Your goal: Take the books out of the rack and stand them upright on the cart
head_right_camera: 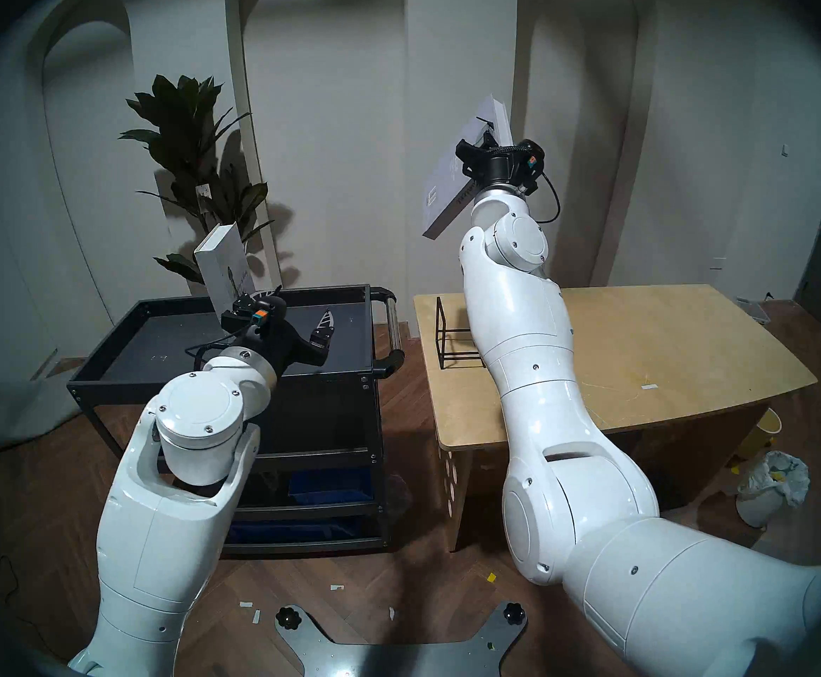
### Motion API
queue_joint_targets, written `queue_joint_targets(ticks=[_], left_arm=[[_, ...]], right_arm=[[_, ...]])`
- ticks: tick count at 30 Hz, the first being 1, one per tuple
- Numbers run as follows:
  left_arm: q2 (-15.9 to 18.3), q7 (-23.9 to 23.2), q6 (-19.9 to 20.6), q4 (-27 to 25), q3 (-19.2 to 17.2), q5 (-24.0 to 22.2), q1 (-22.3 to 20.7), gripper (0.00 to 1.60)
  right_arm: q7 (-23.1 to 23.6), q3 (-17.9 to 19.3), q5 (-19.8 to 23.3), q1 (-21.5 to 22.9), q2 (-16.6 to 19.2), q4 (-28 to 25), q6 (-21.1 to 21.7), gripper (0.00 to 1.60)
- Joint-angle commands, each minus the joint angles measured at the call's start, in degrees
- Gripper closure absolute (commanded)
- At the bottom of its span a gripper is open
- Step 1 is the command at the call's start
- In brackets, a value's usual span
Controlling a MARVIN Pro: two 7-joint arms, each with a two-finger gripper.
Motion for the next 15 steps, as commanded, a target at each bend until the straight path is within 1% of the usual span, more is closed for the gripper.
queue_joint_targets(ticks=[1,7,8,10,12,13,15], left_arm=[[0.1,3.1,-4.3,3.5,3.3,4.8,-5.8,0.00],[-0.2,5.6,-7.8,9.1,8.2,9.7,-9.3,0.00],[-0.2,5.8,-8.3,9.5,8.8,10.3,-9.3,0.00],[-0.6,6.8,-9.4,11.6,10.3,11.8,-10.8,0.00],[-0.9,7.7,-10.7,13.4,11.5,13.3,-12.1,0.00],[-1.3,8.3,-11.5,14.0,11.7,13.8,-12.0,0.00],[-2.1,8.7,-12.3,15.9,12.3,13.9,-13.5,0.00]], right_arm=[[0.0,4.4,6.3,-2.4,-1.5,-4.4,1.1,1.60],[1.6,6.6,12.2,-4.4,-3.2,-6.4,3.0,1.60],[1.7,6.7,12.8,-4.6,-3.5,-6.5,3.2,1.60],[2.4,7.3,15.3,-5.4,-4.2,-7.3,4.1,1.60],[3.3,7.8,17.5,-6.2,-4.7,-8.1,4.9,1.60],[3.8,8.1,18.7,-6.5,-5.0,-8.5,5.3,1.60],[4.8,8.6,20.9,-7.3,-5.4,-9.3,6.3,1.60]])
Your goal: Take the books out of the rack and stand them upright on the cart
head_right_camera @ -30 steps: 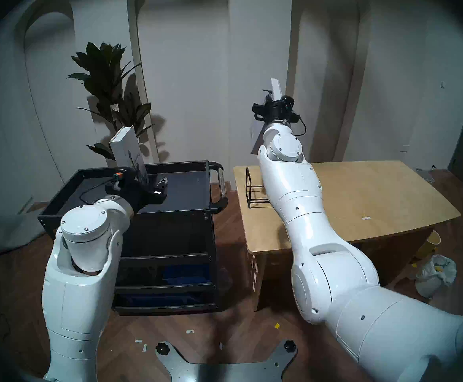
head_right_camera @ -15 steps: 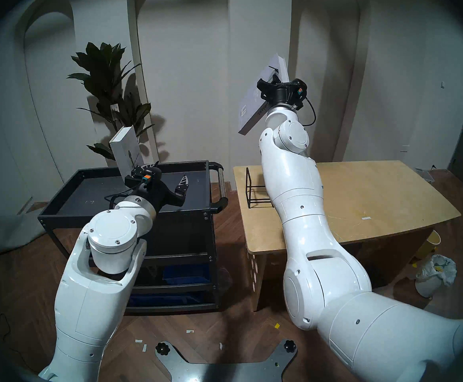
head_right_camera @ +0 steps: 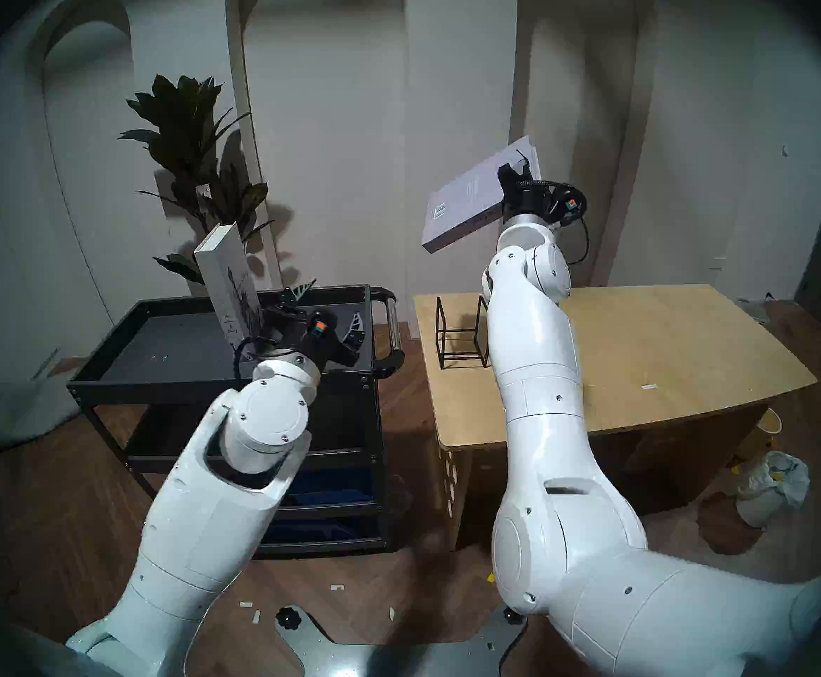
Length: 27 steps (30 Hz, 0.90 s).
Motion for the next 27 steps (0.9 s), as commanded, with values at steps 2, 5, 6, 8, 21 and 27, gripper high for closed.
queue_joint_targets(ticks=[2,5,6,8,21,27], left_arm=[[-2.6,3.8,-5.5,5.5,2.9,4.2,-7.3,0.00],[-3.4,5.1,-7.5,8.0,3.2,5.2,-8.4,0.00],[-3.6,5.7,-8.6,9.3,3.4,5.6,-9.3,0.00],[-4.4,7.5,-10.9,11.6,4.0,6.6,-10.8,0.00],[-5.9,16.7,-19.0,21.4,6.7,12.7,-16.6,0.00],[-6.5,19.5,-21.0,27.2,7.4,14.6,-19.1,0.00]], right_arm=[[4.3,1.5,8.5,-2.3,-3.0,-5.1,3.5,1.60],[5.7,1.8,11.2,-3.3,-3.3,-5.8,5.1,1.60],[6.4,2.0,12.3,-3.9,-3.3,-6.1,5.8,1.60],[7.9,2.2,14.5,-4.9,-3.3,-6.3,7.5,1.60],[11.2,1.8,18.2,-6.3,-3.8,-4.5,9.8,1.60],[12.4,0.4,17.1,-6.5,-4.1,-3.8,8.7,1.60]])
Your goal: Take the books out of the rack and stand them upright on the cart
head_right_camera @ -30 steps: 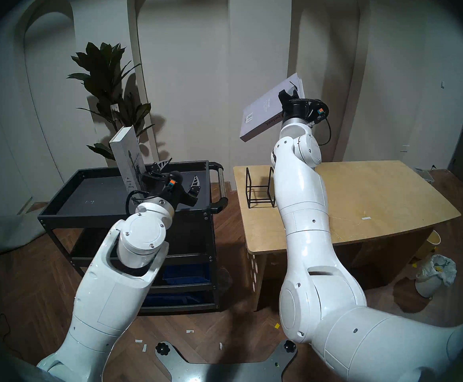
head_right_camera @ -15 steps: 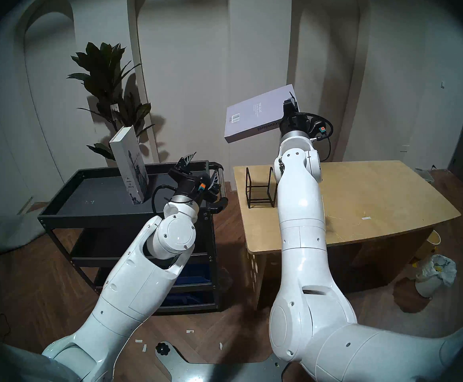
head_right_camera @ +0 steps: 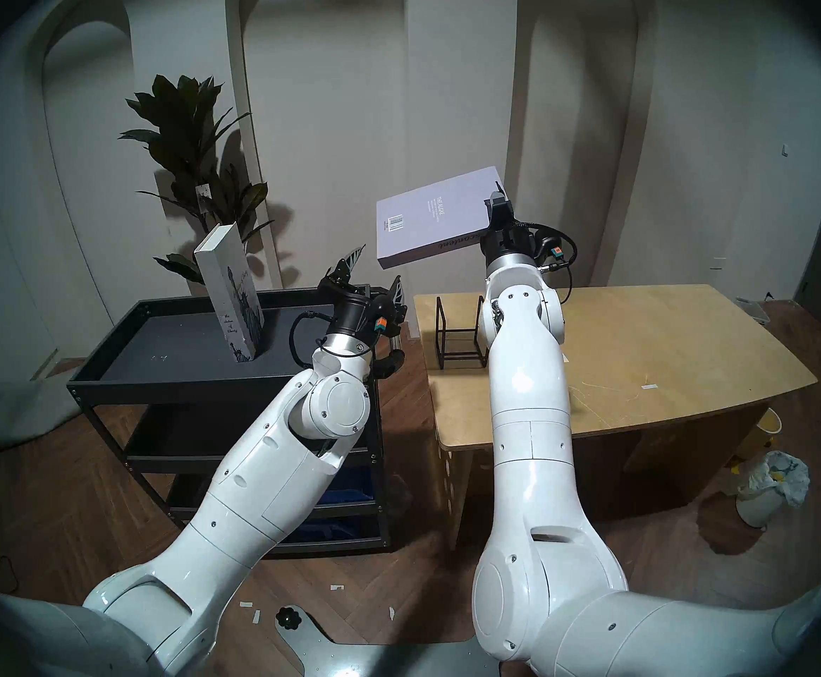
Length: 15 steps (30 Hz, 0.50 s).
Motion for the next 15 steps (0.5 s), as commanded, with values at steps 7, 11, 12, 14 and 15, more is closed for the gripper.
queue_joint_targets(ticks=[7,11,12,14,15], left_arm=[[-1.2,4.6,-3.2,10.6,1.4,5.2,-8.6,0.00],[-1.9,5.6,-2.8,12.2,1.4,6.0,-9.9,0.00],[-2.0,5.7,-2.8,12.3,1.4,6.2,-10.2,0.00],[-2.6,5.9,-2.9,12.9,1.1,5.8,-10.7,0.00],[-2.7,6.2,-2.9,13.2,1.1,6.0,-11.0,0.00]], right_arm=[[4.0,-5.4,-5.3,0.3,-0.5,-1.1,-4.3,1.60],[3.7,-8.1,-8.5,-0.3,-1.3,-1.2,-6.3,1.60],[3.7,-8.7,-9.3,-0.6,-1.4,-1.4,-6.7,1.60],[3.6,-9.6,-10.5,-1.2,-1.8,-1.8,-7.9,1.60],[3.5,-10.0,-11.0,-1.6,-2.0,-2.0,-8.4,1.60]])
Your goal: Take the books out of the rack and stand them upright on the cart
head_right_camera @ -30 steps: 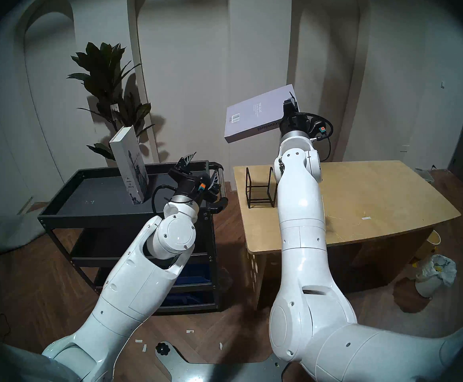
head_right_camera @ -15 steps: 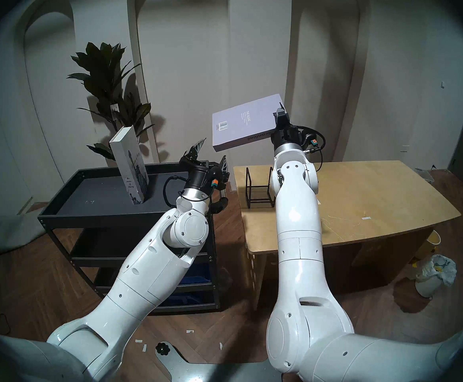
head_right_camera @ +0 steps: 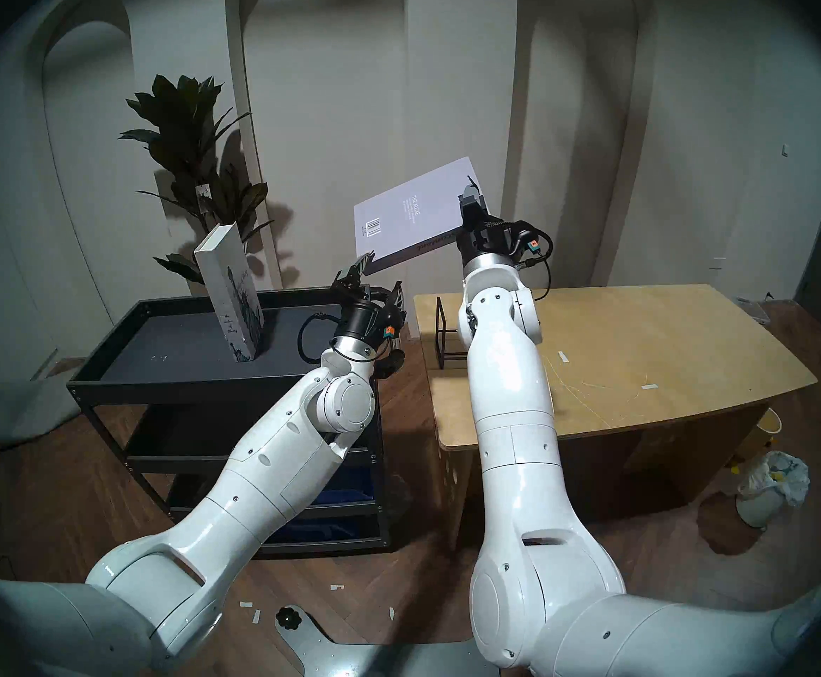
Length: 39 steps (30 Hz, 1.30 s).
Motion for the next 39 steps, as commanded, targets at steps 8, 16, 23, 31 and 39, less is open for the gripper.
queue_joint_targets(ticks=[8,16,23,31,39], left_arm=[[-4.0,1.7,-1.5,1.8,-3.0,-2.5,-5.7,0.00],[-4.1,0.3,-3.3,1.0,-4.1,-5.4,-5.5,0.00],[-3.6,-3.0,-3.0,-2.2,-4.6,-8.0,-4.2,0.00],[-3.0,-8.0,-2.1,-6.2,-5.9,-11.8,-1.9,0.00],[-2.5,-11.5,-1.0,-8.0,-6.6,-14.0,-0.7,0.00]], right_arm=[[-1.2,-6.0,-8.2,-3.8,-2.9,-4.4,-9.5,1.60],[-7.0,-8.5,-11.2,-5.0,-2.7,-5.6,-13.3,1.60],[-9.6,-8.5,-12.9,-3.9,-3.4,-4.8,-14.5,1.60],[-11.0,-9.3,-13.2,-3.1,-4.1,-3.9,-14.9,1.60],[-11.6,-9.4,-11.9,-2.4,-4.6,-2.6,-14.6,1.60]])
